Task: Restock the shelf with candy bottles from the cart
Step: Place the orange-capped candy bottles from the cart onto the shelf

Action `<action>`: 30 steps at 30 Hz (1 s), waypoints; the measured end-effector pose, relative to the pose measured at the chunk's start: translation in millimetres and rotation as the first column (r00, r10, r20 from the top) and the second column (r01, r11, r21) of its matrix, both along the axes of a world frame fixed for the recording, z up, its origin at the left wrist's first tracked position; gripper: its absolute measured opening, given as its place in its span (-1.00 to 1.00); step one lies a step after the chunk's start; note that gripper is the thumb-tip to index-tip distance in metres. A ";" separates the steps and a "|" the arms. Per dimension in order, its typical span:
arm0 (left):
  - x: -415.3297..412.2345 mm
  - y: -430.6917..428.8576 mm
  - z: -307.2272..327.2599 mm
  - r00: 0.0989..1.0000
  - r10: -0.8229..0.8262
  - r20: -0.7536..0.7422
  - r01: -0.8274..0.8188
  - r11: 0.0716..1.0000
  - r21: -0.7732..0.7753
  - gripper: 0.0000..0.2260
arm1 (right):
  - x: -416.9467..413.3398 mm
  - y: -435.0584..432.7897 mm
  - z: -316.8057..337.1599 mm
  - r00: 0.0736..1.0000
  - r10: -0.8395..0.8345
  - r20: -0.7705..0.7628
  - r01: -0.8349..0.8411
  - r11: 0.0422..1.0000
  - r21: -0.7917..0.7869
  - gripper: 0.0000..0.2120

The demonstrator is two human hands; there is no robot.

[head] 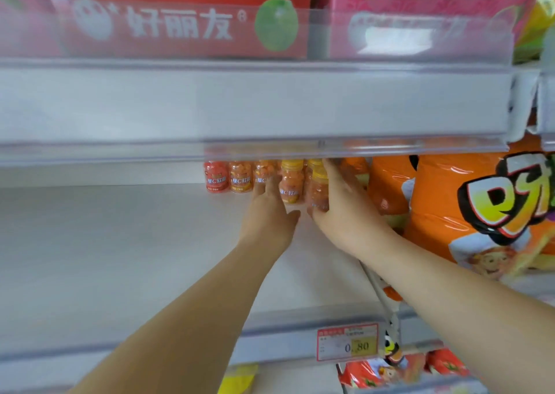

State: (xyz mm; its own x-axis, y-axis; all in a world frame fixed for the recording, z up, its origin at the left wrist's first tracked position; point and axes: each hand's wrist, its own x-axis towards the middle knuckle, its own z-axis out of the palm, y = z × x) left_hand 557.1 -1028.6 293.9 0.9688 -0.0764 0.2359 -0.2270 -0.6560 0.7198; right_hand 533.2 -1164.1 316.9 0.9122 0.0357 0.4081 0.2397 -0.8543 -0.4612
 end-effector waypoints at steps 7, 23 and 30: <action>-128.7 59.6 11.0 0.990 0.032 0.137 -0.028 0.999 -0.030 -0.71 | -99.5 37.7 -8.5 0.943 0.328 0.048 -0.332 0.928 0.169 -0.83; -342.7 306.8 -237.1 0.845 0.218 -0.489 -0.138 0.971 0.193 -0.77 | -266.2 198.5 -315.9 0.507 0.275 -0.817 -0.281 0.949 0.145 -0.80; -362.8 310.3 -302.6 0.820 0.130 -0.558 0.251 0.794 0.554 -0.62 | -311.6 210.7 -390.5 0.470 0.055 -0.881 -0.280 0.956 -0.090 -0.56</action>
